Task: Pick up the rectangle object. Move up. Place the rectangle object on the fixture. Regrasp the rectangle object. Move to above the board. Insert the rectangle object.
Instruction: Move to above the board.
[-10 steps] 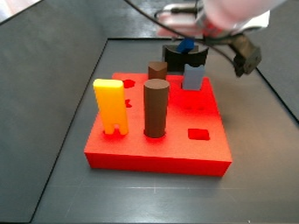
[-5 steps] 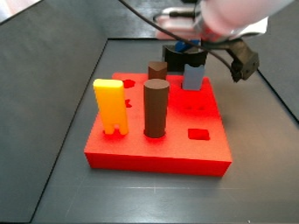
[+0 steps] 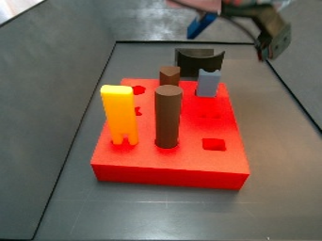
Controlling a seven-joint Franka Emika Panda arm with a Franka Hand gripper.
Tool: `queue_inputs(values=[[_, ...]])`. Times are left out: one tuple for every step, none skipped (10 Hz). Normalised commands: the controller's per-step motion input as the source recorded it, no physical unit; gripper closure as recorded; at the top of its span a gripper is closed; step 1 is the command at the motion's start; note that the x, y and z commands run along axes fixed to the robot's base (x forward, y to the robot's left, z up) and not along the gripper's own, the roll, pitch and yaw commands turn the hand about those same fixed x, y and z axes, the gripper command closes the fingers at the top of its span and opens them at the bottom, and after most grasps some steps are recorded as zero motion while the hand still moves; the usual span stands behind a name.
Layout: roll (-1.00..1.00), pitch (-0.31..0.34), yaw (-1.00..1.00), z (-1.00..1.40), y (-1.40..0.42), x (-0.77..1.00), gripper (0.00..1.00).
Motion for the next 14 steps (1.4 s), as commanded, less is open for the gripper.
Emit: queue_inputs(values=[[-0.04, 0.060, 0.13, 1.00, -0.08, -0.09, 1.00], [-0.04, 0.039, 0.12, 1.00, -0.07, -0.08, 1.00], [-0.03, 0.025, 0.11, 1.00, -0.07, -0.08, 1.00], [-0.04, 0.013, 0.09, 1.00, -0.07, -0.08, 1.00], [-0.04, 0.008, 0.07, 1.00, -0.06, -0.07, 1.00], [-0.04, 0.009, 0.05, 1.00, -0.06, -0.06, 1.00], [-0.04, 0.015, 0.04, 1.00, -0.05, -0.06, 1.00], [-0.04, 0.027, 0.03, 1.00, -0.05, -0.05, 1.00], [-0.04, 0.038, 0.03, 1.00, -0.05, -0.05, 1.00], [-0.04, 0.053, 0.02, 0.88, -0.04, -0.03, 1.00], [-0.05, 0.080, 0.03, 0.65, -0.03, -0.01, 1.00], [-0.05, 0.104, 0.03, 0.43, -0.02, 0.00, 1.00], [-0.05, 0.115, 0.04, 0.31, -0.02, 0.01, 1.00], [-1.00, -0.057, -0.07, 0.03, -1.00, -0.63, 1.00]])
